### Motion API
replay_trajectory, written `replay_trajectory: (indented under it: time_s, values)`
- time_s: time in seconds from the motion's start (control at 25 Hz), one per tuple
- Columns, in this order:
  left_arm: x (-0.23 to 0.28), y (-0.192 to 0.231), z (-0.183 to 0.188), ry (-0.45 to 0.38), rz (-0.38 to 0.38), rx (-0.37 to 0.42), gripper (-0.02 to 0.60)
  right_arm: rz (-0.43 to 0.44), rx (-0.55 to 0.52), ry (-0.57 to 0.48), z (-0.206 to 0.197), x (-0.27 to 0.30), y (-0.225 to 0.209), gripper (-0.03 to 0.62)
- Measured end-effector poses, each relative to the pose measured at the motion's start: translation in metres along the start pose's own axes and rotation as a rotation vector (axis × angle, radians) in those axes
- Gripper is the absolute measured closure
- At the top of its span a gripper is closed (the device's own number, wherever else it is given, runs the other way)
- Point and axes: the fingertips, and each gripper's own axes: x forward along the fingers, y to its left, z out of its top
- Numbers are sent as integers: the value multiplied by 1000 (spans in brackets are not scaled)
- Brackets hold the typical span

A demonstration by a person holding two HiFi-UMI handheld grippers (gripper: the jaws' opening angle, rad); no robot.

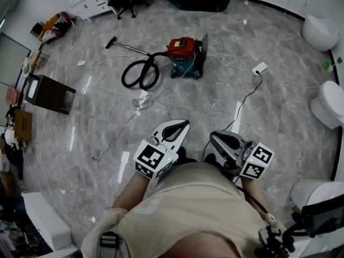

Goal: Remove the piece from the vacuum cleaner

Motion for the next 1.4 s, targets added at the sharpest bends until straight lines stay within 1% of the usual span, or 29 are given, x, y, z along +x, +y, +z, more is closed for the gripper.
replay_trajectory:
  time_s: [0.12,0.24,0.32,0.44,0.56,0.64,0.72,0.96,1.08,1.28,1.4]
  values:
    - [2,7,-5,15,12,-3,588,16,18,50,-9,9,-6,591]
    - [2,13,-13,16,7,-29,588,14,0,97,-17,21,-8,591]
    - [4,19,-17,24,-16,-41,588,-24,-39,101,-15,30,-12,591]
    - [17,29,-16,19,-73,-53,588,-136,-109,78,-3,35,-30,591]
    - [27,49,-7,-28,-107,-50,588,-199,-95,66,8,43,-48,591]
    - [30,67,-3,-49,-118,-53,588,-222,-101,81,11,58,-57,591]
    - [30,88,-2,-54,-126,-66,588,-235,-130,98,16,78,-60,591]
    - [35,144,1,-85,-131,-116,588,-245,-197,133,32,133,-73,591]
    - [41,162,5,-100,-167,-112,588,-289,-225,129,39,147,-83,591]
    - [40,193,13,-133,-218,-88,588,-387,-221,80,47,167,-97,591]
    - [34,213,13,-159,-231,-96,588,-405,-229,117,41,189,-102,591]
